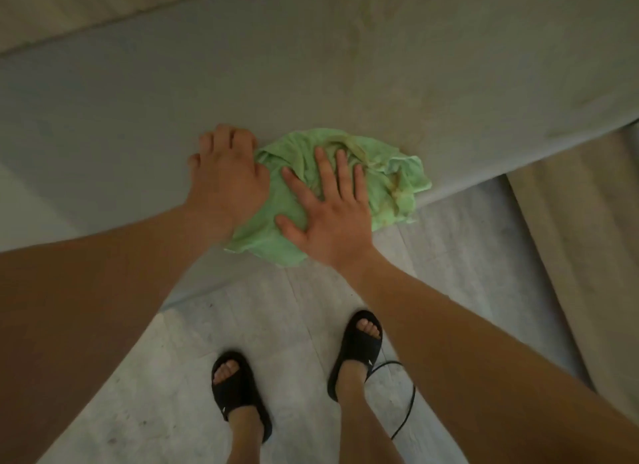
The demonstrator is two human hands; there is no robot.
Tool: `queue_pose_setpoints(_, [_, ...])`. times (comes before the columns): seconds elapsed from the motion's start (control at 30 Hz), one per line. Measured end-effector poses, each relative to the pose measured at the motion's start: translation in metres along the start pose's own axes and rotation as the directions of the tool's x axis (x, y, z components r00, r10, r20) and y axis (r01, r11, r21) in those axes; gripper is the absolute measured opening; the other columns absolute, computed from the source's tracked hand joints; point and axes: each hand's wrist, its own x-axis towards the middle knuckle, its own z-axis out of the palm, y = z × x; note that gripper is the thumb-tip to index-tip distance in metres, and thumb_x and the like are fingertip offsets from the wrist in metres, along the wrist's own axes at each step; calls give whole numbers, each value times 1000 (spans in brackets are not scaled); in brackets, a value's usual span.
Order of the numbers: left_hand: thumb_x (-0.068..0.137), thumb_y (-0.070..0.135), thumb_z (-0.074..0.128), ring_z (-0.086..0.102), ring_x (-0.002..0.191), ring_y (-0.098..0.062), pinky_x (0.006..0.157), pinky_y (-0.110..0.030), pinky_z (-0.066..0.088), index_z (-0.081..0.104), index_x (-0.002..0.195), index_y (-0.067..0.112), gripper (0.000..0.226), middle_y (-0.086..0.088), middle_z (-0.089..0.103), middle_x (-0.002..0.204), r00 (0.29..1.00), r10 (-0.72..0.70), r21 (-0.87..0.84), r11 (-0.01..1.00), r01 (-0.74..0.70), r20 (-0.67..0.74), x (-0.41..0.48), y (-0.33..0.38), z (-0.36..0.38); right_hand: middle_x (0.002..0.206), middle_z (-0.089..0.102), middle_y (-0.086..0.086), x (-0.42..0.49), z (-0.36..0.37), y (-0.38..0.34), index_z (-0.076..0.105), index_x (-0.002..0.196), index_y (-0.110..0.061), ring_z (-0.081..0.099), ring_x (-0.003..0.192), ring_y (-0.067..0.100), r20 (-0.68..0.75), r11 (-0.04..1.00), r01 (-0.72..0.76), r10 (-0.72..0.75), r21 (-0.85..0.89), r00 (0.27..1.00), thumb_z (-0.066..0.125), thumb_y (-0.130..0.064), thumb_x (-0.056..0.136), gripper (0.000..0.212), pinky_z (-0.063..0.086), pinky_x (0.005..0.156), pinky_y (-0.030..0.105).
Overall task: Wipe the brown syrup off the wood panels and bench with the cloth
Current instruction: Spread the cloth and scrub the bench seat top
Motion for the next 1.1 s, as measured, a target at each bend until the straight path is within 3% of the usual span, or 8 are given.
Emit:
queue_pose_setpoints(0.07, [94, 26, 53, 41, 126, -38, 101, -55, 38, 55, 122, 11, 32, -17, 47, 132, 999, 45, 5, 999, -45, 20, 11, 6, 5, 170, 25, 10, 12, -1, 34, 38, 157, -45, 19, 157, 39, 0, 998, -18, 18, -54, 1000, 45, -79, 91, 75, 20, 122, 61])
queue_pose_setpoints(0.13, [93, 25, 53, 40, 128, -38, 101, -55, 38, 57, 121, 11, 31, -18, 48, 132, 999, 42, 4, 999, -42, 23, 19, 11, 6, 173, 17, 8, 22, -12, 71, 25, 160, -48, 13, 158, 40, 41, 976, -191, 196, -102, 980, 36, -82, 91, 78, 16, 123, 62])
queue_pose_setpoints(0.23, [93, 22, 54, 38, 130, -36, 100, -54, 38, 60, 118, 11, 28, -16, 49, 130, 999, -23, -23, 999, 24, 34, 26, 16, 3, 174, 3, 8, 20, -32, 113, 8, 161, -51, -3, 158, 43, 60, 848, -516, 525, -120, 849, 25, -87, 89, 82, 1, 123, 67])
queue_pose_setpoints(0.4, [92, 23, 55, 38, 129, -36, 99, -54, 38, 60, 116, 11, 27, -16, 48, 130, 998, -50, -14, 999, 51, 48, 35, 10, -5, 173, -6, 12, 41, -31, 84, 4, 164, -43, -13, 157, 44, 74, 741, -671, 670, -16, 739, 24, -81, 91, 84, -4, 121, 69])
queue_pose_setpoints(0.6, [93, 24, 56, 38, 128, -37, 99, -54, 38, 58, 118, 10, 29, -18, 47, 130, 998, -40, 18, 999, 39, 47, 49, 12, -11, 174, -2, 5, 62, -28, 63, 3, 162, -50, -8, 157, 44, 76, 928, -372, 372, -17, 925, 30, -80, 93, 80, -3, 123, 68])
queue_pose_setpoints(0.83, [90, 30, 58, 30, 136, -38, 107, -59, 34, 47, 136, 10, 51, -16, 35, 144, 990, -99, 92, 992, 90, 97, 91, 28, -9, 174, -8, 9, 86, -28, 73, 3, 159, -56, -17, 155, 46, 140, 918, -396, 395, -21, 908, 28, -87, 88, 82, -8, 122, 66])
queue_pose_setpoints(1.0, [88, 42, 62, 20, 145, -39, 113, -62, 31, 27, 152, 8, 80, -11, 20, 158, 970, -202, 99, 977, 189, 137, 124, 33, -22, 174, -7, 8, 141, -27, 74, 8, 161, -52, -13, 158, 40, 126, 941, -337, 335, 0, 934, 31, -91, 83, 89, -7, 125, 60])
queue_pose_setpoints(1.1, [86, 56, 68, 0, 155, -40, 118, -69, 21, 7, 162, 12, 107, -6, -1, 169, 917, -289, 110, 957, 268, 274, 148, 27, -32, 174, -9, 6, 190, -32, 81, 6, 162, -49, -15, 158, 37, 153, 955, -295, 292, -3, 944, 29, -92, 82, 94, -8, 126, 59])
